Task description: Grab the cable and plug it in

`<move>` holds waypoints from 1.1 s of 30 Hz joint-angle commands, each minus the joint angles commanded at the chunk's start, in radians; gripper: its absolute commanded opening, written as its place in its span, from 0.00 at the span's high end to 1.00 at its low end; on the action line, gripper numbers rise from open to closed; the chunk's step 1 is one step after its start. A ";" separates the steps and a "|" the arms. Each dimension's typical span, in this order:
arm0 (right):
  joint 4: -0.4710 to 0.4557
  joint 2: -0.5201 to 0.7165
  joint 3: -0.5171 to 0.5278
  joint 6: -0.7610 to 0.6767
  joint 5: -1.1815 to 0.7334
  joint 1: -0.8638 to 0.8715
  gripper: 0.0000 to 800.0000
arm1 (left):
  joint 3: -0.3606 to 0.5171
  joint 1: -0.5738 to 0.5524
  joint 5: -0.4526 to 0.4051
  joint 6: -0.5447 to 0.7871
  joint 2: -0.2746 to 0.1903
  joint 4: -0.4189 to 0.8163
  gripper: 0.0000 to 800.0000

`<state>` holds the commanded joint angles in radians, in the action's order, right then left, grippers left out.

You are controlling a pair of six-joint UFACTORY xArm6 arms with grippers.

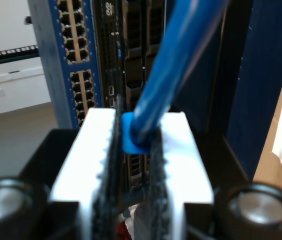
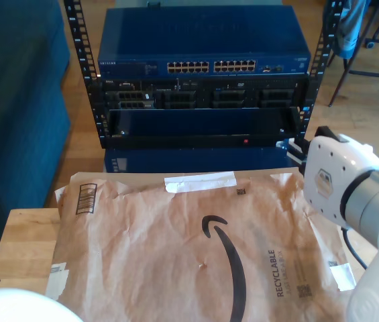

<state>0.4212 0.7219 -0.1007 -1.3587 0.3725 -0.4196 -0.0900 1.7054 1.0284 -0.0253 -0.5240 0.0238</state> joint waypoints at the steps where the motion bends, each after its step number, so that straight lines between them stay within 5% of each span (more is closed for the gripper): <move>1: 0.000 0.000 0.011 0.000 0.003 -0.002 1.00 | 0.000 0.000 0.000 0.000 0.000 0.000 0.00; 14: 0.003 -0.051 -0.002 -0.083 0.216 -0.032 1.00 | 0.000 0.000 0.000 0.000 0.000 0.000 0.00; 33: 0.002 -0.482 -0.058 -0.183 0.628 -0.130 1.00 | 0.000 0.000 0.000 0.000 0.000 0.000 0.00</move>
<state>0.4227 0.2401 -0.1590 -1.5413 1.0000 -0.5501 -0.0900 1.7054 1.0284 -0.0253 -0.5240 0.0238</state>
